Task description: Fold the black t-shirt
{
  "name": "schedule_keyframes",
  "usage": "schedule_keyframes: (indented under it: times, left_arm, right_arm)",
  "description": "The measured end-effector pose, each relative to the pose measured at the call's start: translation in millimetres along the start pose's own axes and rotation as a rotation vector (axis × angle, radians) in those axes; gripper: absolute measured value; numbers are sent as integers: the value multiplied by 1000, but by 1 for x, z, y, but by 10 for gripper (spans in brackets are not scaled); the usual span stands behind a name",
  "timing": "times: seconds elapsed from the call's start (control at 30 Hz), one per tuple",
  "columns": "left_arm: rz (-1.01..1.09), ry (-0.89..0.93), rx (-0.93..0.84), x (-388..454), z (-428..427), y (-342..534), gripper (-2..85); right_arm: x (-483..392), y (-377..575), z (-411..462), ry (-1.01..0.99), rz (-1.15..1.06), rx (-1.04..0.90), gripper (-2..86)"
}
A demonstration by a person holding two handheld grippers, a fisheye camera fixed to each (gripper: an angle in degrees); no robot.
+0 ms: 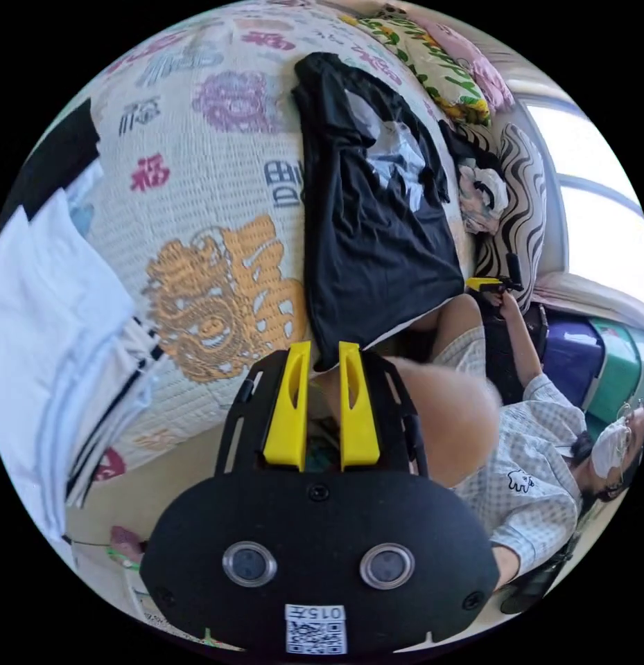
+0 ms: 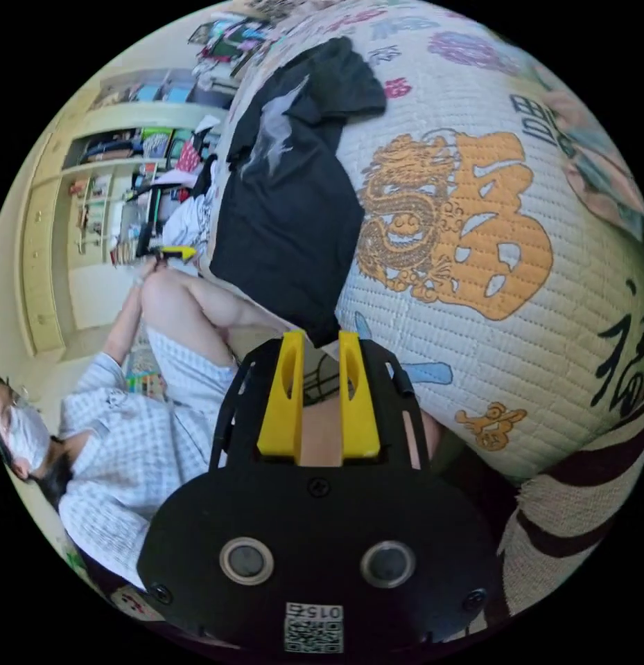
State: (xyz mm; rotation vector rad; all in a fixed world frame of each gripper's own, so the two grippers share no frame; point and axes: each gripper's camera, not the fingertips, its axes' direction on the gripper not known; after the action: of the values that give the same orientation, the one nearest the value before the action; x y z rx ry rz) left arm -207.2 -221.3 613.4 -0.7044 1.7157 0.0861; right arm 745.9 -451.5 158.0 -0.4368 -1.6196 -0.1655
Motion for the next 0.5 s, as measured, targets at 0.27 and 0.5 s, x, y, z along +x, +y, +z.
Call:
schedule_keyframes:
  times: [0.27,0.5]
  left_arm:
    - [95,-57,-28,29,72,-36,89]
    - [94,166,2,49,121,-67,15]
  right_arm:
    - [-49,-15,51,243,-239,-99,106]
    - [-53,-23,35,-57,-110,-134,18]
